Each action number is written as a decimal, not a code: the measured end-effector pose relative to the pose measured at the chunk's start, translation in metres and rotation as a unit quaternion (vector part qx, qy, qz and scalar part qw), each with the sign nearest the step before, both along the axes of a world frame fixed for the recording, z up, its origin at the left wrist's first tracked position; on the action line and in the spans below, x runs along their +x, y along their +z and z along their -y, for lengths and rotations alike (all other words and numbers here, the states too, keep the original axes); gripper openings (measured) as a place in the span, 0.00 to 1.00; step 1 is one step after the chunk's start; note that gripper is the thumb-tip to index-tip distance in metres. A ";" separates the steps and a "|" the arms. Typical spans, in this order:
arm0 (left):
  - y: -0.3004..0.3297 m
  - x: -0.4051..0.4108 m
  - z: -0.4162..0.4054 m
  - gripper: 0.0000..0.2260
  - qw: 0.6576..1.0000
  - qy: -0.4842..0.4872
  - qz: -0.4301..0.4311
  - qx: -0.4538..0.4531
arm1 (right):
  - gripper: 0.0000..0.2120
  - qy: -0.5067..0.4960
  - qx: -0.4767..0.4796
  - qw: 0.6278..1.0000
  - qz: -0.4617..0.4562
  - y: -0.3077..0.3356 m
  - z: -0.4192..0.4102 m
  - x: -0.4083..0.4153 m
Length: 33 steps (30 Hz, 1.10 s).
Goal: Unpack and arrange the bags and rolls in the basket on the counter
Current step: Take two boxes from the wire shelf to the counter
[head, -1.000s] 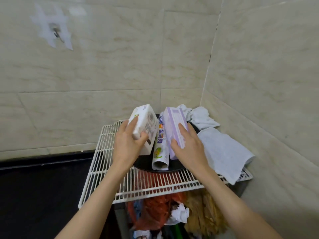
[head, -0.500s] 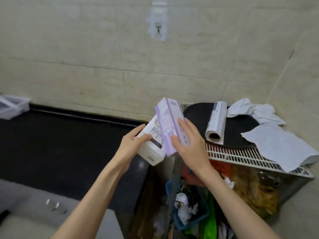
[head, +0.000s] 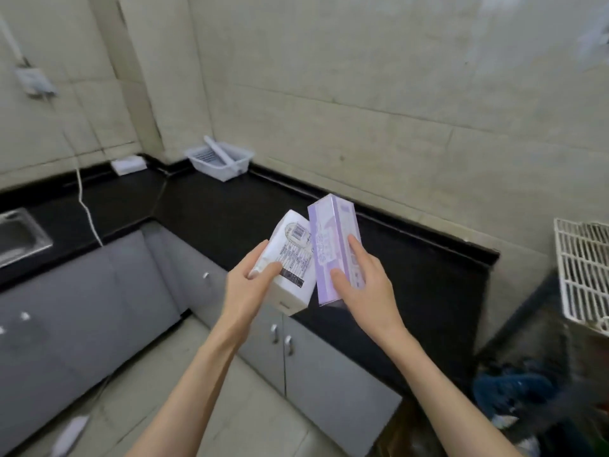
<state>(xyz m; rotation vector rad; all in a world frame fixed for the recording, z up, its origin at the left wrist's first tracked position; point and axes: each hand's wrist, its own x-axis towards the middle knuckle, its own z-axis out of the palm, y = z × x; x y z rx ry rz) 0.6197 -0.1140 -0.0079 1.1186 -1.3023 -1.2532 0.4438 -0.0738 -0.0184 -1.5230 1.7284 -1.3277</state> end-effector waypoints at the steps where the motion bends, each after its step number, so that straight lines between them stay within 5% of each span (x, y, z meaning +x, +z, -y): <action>1: -0.002 0.021 0.009 0.17 1.000 0.006 -0.002 0.004 | 0.29 0.011 0.000 1.000 0.003 -0.002 0.013 0.021; 14: -0.042 0.191 0.144 0.15 0.996 0.049 0.027 0.068 | 0.27 0.127 0.033 0.990 -0.043 -0.035 0.187 0.180; 33: -0.075 0.288 0.508 0.12 0.969 0.173 0.043 0.173 | 0.28 0.205 0.098 0.971 -0.075 -0.078 0.581 0.264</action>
